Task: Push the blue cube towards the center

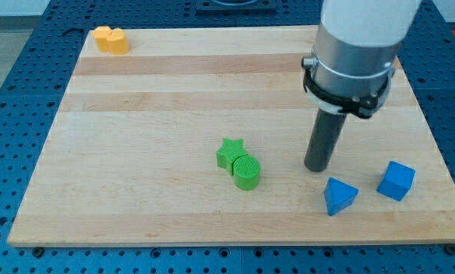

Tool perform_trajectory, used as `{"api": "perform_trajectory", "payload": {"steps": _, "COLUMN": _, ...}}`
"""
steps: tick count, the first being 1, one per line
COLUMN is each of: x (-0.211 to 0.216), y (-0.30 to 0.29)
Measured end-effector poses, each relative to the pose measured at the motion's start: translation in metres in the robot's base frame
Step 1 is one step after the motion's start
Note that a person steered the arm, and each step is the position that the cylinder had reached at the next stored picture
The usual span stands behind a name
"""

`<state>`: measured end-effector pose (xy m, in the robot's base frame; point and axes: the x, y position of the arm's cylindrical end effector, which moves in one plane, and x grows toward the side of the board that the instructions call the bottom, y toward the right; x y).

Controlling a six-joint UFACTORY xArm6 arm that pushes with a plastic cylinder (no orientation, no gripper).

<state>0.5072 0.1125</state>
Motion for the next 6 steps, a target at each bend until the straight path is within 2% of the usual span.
{"api": "perform_trajectory", "payload": {"steps": 1, "x": -0.038, "y": 0.053}}
{"api": "perform_trajectory", "payload": {"steps": 2, "x": -0.034, "y": 0.144}}
{"api": "perform_trajectory", "payload": {"steps": 3, "x": 0.001, "y": 0.204}}
{"api": "perform_trajectory", "payload": {"steps": 4, "x": 0.05, "y": 0.21}}
{"api": "perform_trajectory", "payload": {"steps": 5, "x": 0.063, "y": 0.17}}
{"api": "perform_trajectory", "payload": {"steps": 6, "x": 0.051, "y": 0.1}}
